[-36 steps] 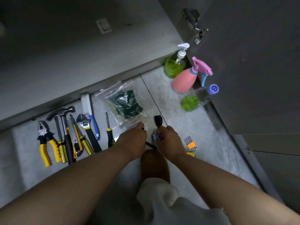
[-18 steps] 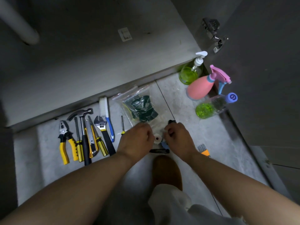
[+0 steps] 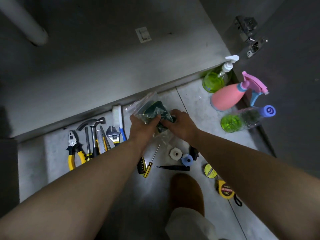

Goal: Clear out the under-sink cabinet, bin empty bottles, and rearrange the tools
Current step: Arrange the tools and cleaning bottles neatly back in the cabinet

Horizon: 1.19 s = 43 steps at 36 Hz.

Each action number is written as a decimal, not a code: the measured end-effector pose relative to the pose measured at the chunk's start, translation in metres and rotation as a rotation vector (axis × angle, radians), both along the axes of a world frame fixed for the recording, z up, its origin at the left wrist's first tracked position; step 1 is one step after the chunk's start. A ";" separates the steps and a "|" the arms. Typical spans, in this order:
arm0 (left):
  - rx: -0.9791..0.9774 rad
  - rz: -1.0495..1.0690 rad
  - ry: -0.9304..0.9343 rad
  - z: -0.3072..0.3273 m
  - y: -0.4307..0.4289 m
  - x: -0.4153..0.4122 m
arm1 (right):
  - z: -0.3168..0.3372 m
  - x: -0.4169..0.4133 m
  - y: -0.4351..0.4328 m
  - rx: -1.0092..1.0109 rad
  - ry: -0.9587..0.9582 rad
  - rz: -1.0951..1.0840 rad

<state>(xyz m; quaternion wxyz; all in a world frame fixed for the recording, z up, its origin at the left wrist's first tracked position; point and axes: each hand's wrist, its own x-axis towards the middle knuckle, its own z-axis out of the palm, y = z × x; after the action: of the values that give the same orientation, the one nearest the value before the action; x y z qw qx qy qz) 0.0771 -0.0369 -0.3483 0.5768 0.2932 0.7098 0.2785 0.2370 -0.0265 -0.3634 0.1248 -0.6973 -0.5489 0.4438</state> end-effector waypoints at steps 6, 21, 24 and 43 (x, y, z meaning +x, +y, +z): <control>0.036 -0.006 -0.076 0.000 -0.001 0.000 | 0.010 -0.007 -0.006 -0.163 0.283 -0.178; -0.099 -0.255 -0.263 0.060 -0.031 -0.001 | 0.072 0.035 -0.093 -0.354 0.774 -0.531; -0.070 -0.219 -0.257 0.073 -0.039 0.006 | 0.088 0.033 -0.099 -0.198 0.591 -0.598; 0.010 -0.268 -0.548 0.149 -0.065 0.003 | 0.159 0.010 -0.109 0.031 0.546 -0.514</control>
<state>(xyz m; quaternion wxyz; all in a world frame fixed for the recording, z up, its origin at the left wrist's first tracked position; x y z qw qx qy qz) 0.0804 -0.1022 -0.1992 0.7769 0.3012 0.4813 0.2721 0.2474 -0.1352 -0.2042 0.3843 -0.6664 -0.3090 0.5593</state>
